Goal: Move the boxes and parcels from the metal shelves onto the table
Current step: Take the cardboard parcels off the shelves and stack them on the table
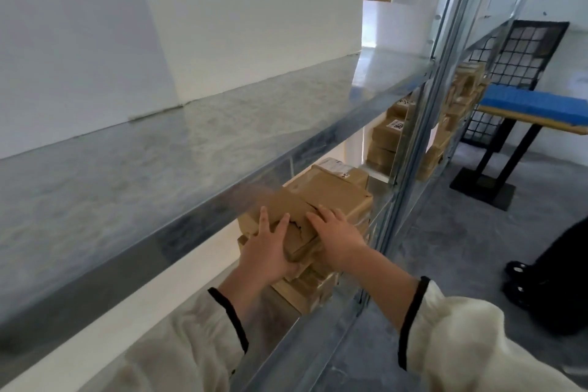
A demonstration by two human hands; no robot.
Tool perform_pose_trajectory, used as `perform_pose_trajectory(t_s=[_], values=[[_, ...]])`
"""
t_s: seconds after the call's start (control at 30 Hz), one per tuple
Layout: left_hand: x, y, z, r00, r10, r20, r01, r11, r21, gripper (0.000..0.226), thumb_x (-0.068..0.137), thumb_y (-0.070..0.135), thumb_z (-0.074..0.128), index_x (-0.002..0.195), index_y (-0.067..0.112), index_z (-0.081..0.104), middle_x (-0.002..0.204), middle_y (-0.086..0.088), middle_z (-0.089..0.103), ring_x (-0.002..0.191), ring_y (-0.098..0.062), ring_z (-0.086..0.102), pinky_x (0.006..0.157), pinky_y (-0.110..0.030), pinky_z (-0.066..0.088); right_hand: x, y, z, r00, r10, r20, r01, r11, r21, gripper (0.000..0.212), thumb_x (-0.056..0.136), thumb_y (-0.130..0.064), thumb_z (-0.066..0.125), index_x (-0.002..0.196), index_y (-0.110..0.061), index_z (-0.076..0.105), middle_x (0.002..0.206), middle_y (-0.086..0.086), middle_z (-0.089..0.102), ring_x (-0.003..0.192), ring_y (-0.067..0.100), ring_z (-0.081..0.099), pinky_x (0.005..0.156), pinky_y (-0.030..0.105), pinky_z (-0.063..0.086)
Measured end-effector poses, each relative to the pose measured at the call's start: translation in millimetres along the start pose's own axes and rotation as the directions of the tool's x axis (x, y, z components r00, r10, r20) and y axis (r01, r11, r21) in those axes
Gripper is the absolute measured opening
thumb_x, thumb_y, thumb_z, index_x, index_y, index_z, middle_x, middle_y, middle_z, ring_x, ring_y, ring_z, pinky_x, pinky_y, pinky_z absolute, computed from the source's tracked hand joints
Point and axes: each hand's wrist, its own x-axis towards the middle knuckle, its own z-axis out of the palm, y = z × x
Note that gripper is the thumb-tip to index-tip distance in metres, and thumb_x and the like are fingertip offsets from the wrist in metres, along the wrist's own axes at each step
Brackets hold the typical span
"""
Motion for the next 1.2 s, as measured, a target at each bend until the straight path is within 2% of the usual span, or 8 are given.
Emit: perform_pose_trajectory(t_s=[0.13,0.27,0.43,0.63,0.73,0.9,1.07,1.2], values=[[-4.2,-10.0,-2.8,0.999,0.045,0.015,-0.044,0.999,-0.026,0.109,0.068,0.060,0.072,0.150,0.037,0.003,0.157,-0.007,-0.022,0.129,-0.032,0.042,0.101,-0.041,0.043,10.9,-0.2,3.2,0.998,-0.035,-0.044,0.031,0.994,-0.103,0.089,0.082,-0.041,0.064,0.150,-0.027,0.008,0.156,0.004,0.014,0.138,0.031,0.016,0.112,0.051,0.016],[-10.1,-17.3,-4.6,0.997,0.073,0.035,-0.070,0.994,-0.082,0.109,0.070,0.053,0.075,0.151,0.035,0.004,0.156,-0.004,-0.024,0.135,-0.030,0.036,0.106,-0.038,0.040,15.1,-0.9,6.1,0.989,-0.136,-0.055,0.133,0.989,-0.068,0.089,0.077,-0.046,0.066,0.148,-0.029,0.015,0.150,0.003,0.027,0.140,0.027,0.013,0.112,0.052,0.008],[-26.9,-21.3,-14.5,0.994,0.106,0.000,-0.104,0.980,-0.172,0.107,0.074,0.046,0.075,0.152,0.030,0.004,0.157,-0.001,-0.023,0.141,-0.027,0.025,0.108,-0.029,0.034,6.6,-1.5,-0.8,0.965,-0.259,-0.035,0.261,0.943,0.207,0.088,0.082,-0.032,0.068,0.150,-0.023,0.014,0.154,0.007,0.010,0.134,0.027,0.033,0.111,0.033,0.028],[-78.9,-27.8,-20.0,0.994,-0.030,-0.104,0.015,0.989,-0.145,0.103,0.076,0.047,0.073,0.152,0.031,0.004,0.157,0.001,-0.023,0.141,-0.025,0.027,0.107,-0.027,0.034,-6.7,-21.2,-6.0,0.898,-0.436,-0.062,0.434,0.853,0.290,0.091,0.078,-0.028,0.074,0.149,-0.022,0.018,0.153,0.003,0.009,0.135,0.022,0.031,0.111,0.028,0.028],[-129.9,-40.6,-20.4,0.974,-0.180,-0.138,0.162,0.978,-0.133,0.103,0.076,0.048,0.071,0.151,0.032,0.002,0.157,0.002,-0.023,0.139,-0.026,0.029,0.107,-0.030,0.034,-21.6,-55.2,-0.8,0.820,-0.567,-0.078,0.566,0.782,0.260,0.092,0.076,-0.033,0.075,0.149,-0.023,0.020,0.152,0.000,0.011,0.137,0.019,0.026,0.112,0.028,0.026],[-252.0,-64.8,-10.2,0.880,-0.444,-0.168,0.420,0.893,-0.161,0.101,0.078,0.044,0.071,0.151,0.033,0.002,0.157,-0.001,-0.022,0.139,-0.029,0.028,0.111,-0.033,0.028,-73.0,-138.3,23.4,0.643,-0.766,-0.022,0.731,0.605,0.315,0.091,0.076,-0.032,0.076,0.148,-0.024,0.023,0.149,-0.003,0.015,0.131,0.014,0.036,0.108,0.023,0.033],[-394.9,-74.7,5.6,0.716,-0.682,-0.147,0.642,0.726,-0.245,0.101,0.078,0.043,0.073,0.151,0.032,0.004,0.159,-0.002,-0.017,0.136,-0.036,0.032,0.112,-0.040,0.029,-150.2,-230.5,59.7,0.425,-0.901,0.087,0.809,0.421,0.411,0.096,0.063,-0.022,0.086,0.143,-0.024,0.034,0.142,-0.001,0.026,0.125,0.015,0.042,0.103,0.023,0.036],[-511.4,-77.9,18.4,0.534,-0.832,-0.151,0.780,0.553,-0.292,0.104,0.073,0.040,0.078,0.151,0.031,0.009,0.160,-0.007,-0.011,0.132,-0.041,0.036,0.110,-0.040,0.033,-228.8,-310.8,82.1,0.223,-0.964,0.148,0.855,0.266,0.444,0.103,0.054,-0.019,0.091,0.142,-0.024,0.037,0.141,0.004,0.032,0.126,0.019,0.044,0.101,0.028,0.038]])
